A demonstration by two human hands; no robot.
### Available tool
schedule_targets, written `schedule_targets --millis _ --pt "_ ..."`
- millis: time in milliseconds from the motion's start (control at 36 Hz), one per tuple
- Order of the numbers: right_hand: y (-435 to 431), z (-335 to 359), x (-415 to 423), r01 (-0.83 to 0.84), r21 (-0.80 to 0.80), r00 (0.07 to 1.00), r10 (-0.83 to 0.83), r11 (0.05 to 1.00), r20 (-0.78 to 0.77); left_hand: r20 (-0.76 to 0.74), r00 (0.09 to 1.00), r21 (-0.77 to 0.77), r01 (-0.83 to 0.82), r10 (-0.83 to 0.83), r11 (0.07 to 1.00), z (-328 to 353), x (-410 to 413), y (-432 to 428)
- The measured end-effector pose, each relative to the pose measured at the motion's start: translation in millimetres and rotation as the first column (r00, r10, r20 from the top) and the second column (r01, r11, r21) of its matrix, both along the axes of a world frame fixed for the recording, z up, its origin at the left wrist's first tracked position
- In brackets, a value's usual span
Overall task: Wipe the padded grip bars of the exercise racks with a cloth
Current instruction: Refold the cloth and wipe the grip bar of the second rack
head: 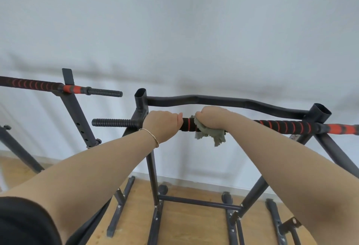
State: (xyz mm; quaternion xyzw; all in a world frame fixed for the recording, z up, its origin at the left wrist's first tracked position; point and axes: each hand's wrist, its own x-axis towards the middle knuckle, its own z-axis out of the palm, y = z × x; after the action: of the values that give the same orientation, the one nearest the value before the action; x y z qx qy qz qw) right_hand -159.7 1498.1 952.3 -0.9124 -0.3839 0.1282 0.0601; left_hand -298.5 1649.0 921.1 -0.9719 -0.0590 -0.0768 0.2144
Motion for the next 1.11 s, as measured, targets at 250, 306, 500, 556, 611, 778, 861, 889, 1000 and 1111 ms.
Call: schedule_targets --millis 250,306,500,556,611,778,861,889,1000,1111 --pt "-70 -21 -6 -0.287 0.061 0.761 0.189 0.956 0.62 -0.018 1.0 0.014 -0.016 0.016 1.0 9 4 -5" --pt "-85 -23 -1 -0.322 0.136 0.739 0.159 0.937 0.654 -0.01 1.0 -0.029 -0.006 0.006 1.0 15 11 -13" --pt "-79 -30 -14 -0.364 0.237 0.744 0.128 0.901 0.656 -0.147 0.989 -0.227 -0.051 0.018 0.973 24 42 -42" --pt "-74 -35 -15 -0.349 0.288 0.752 0.082 0.892 0.654 -0.128 0.992 -0.213 -0.047 0.02 0.976 20 43 -41" --pt "-71 -36 -15 -0.332 0.285 0.712 0.041 0.899 0.701 -0.082 0.996 -0.19 -0.039 0.024 0.981 15 42 -40" --pt "-45 -20 8 -0.107 -0.034 0.859 0.11 0.994 0.5 0.013 1.0 -0.094 -0.017 0.018 0.995 8 34 -45" --pt "-32 -2 18 0.055 -0.004 0.997 -0.055 0.998 0.049 0.065 0.998 -0.077 -0.007 0.012 0.997 4 24 -51" --pt "-31 2 17 0.072 0.01 0.997 -0.072 0.997 -0.029 0.067 0.998 -0.075 -0.008 0.013 0.997 3 21 -52" --pt "-42 -4 4 -0.099 -0.084 0.936 0.121 0.992 0.331 -0.024 1.0 -0.164 -0.008 0.004 0.986 14 28 -45" --pt "-63 -35 -29 -0.245 0.217 0.657 -0.003 0.945 0.754 -0.306 0.952 -0.439 -0.162 0.022 0.884 41 43 -36"
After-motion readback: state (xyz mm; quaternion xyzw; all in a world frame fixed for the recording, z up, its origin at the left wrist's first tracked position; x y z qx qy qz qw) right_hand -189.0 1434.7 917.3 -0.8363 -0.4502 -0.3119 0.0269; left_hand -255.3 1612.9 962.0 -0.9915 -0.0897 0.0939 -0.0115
